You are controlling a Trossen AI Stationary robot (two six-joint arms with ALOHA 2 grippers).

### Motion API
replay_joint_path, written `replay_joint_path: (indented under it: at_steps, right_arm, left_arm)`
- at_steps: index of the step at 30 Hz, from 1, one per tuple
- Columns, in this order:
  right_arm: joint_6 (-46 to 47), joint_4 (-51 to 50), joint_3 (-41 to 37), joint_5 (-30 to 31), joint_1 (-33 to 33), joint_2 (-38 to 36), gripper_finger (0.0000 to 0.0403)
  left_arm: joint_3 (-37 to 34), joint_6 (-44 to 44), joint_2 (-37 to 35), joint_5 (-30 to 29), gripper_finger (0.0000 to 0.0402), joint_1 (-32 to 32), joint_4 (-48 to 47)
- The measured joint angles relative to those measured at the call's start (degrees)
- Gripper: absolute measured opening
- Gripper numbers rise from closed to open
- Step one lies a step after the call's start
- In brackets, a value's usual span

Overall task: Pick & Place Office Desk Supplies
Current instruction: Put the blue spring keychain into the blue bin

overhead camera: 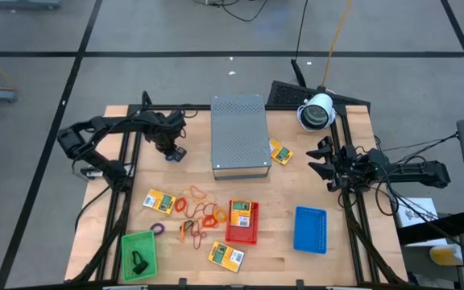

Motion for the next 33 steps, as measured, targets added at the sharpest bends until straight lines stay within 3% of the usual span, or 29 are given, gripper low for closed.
replay_joint_path:
  at_steps: [15,24,33]
  right_arm:
    - [0.00,1.76,0.00,0.15,-0.02,-0.02,0.0169]
    - [0.77,4.09,0.00,0.22,-0.02,0.00,0.0169]
    - [2.45,5.88,0.00,0.22,0.04,0.00,0.0169]
  left_arm:
    - [0.02,-5.29,-22.44,8.48,0.0008,-0.23,2.52]
    - [0.09,-10.09,-34.59,16.61,0.0008,-5.13,22.34]
    - [0.17,-11.39,-34.19,15.37,0.0007,-12.84,39.51]
